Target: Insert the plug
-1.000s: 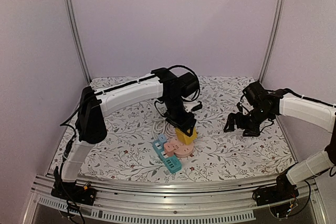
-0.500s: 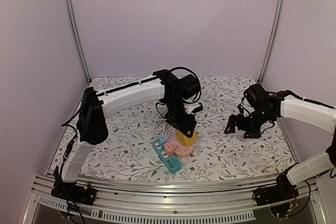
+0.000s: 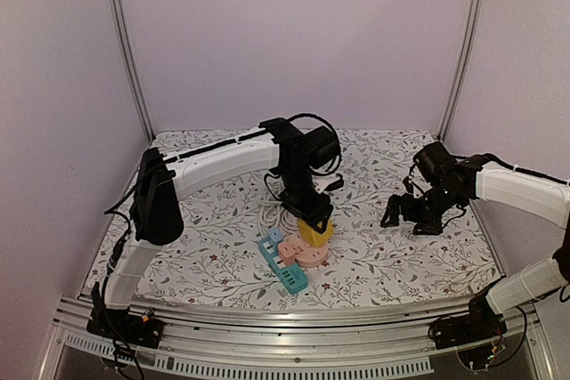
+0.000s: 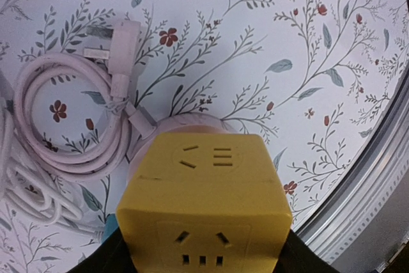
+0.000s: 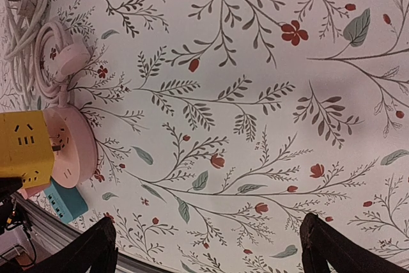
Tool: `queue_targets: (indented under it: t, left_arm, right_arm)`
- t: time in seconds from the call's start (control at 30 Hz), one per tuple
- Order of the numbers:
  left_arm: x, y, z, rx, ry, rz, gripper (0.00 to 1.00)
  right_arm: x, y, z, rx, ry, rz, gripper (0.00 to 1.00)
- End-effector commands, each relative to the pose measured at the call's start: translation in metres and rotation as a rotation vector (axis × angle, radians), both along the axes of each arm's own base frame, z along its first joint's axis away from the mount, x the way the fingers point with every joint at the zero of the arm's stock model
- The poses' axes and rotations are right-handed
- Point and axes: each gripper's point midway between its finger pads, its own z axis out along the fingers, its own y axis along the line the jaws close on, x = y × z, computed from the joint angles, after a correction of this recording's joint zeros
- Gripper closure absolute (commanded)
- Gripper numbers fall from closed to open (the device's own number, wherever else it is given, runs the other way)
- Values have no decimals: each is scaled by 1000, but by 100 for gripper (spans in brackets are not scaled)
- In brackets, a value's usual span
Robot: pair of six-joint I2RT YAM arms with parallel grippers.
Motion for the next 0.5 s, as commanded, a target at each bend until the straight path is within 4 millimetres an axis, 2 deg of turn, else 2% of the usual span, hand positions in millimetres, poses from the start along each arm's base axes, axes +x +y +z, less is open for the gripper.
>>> queue_targets:
  t: [0.0,0.17,0.47]
  left_arm:
    - [5,3,0,10,-17,0,100]
    - [7,3,1,8,-20,4,100]
    - [2,5,-8,26,0,0,100]
  right_arm:
    - [0,-1,0,1,-13,-2,1]
    - [0,-2,-2,-3,-11,0,1]
    - [0,-1,-3,-8,-10,11,1]
